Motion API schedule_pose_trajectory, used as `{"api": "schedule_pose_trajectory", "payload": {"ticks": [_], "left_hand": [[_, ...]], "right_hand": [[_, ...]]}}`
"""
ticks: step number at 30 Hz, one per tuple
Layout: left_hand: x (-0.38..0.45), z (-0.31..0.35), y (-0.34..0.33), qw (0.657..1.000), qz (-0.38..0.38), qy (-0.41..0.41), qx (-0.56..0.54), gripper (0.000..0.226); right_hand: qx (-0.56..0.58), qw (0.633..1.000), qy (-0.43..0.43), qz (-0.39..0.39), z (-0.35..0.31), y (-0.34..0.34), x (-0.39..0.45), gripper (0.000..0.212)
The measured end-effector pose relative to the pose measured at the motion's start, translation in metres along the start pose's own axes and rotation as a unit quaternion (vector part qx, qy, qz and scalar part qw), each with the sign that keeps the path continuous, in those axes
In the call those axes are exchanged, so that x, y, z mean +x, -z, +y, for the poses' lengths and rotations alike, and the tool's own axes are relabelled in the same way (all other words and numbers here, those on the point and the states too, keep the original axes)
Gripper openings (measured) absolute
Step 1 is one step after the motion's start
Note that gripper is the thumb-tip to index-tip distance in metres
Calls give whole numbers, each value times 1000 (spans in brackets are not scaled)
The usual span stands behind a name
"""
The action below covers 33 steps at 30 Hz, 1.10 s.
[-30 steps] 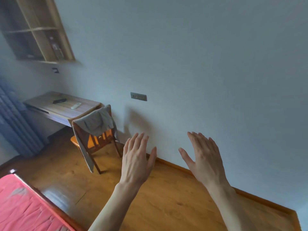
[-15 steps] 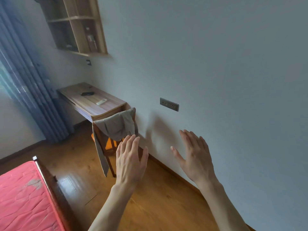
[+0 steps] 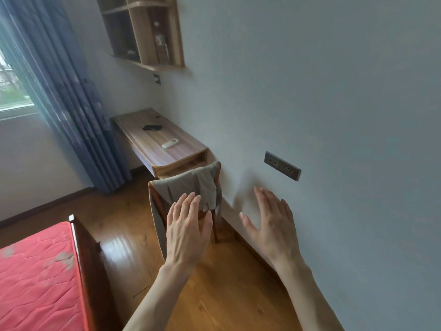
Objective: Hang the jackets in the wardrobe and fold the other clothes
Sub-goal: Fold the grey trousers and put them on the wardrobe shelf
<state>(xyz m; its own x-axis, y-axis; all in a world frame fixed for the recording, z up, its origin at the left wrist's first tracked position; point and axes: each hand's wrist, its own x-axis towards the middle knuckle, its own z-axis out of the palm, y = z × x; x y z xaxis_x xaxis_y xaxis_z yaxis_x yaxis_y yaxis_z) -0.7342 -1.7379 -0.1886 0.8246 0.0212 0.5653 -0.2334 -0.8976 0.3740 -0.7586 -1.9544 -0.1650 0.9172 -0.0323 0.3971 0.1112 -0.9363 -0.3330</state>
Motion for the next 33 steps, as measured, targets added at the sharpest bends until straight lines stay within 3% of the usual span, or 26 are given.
{"api": "schedule_pose_trajectory", "payload": {"ticks": [15,25,28,33], "left_hand": [[153,-63,-158,989,-32,131,61,53],[175,-107,-231,970,-61,218,89,52],[169,-129,-252,961,-84,251,78,48],[154,-172,-289,946,-117,294,64,46]], "right_hand": [[62,988,99,-105,53,-141,247,82],[74,963,103,-237,78,-248,310,76],[80,954,69,-280,80,-280,315,74],[220,907,-87,-348,86,-336,320,76]]}}
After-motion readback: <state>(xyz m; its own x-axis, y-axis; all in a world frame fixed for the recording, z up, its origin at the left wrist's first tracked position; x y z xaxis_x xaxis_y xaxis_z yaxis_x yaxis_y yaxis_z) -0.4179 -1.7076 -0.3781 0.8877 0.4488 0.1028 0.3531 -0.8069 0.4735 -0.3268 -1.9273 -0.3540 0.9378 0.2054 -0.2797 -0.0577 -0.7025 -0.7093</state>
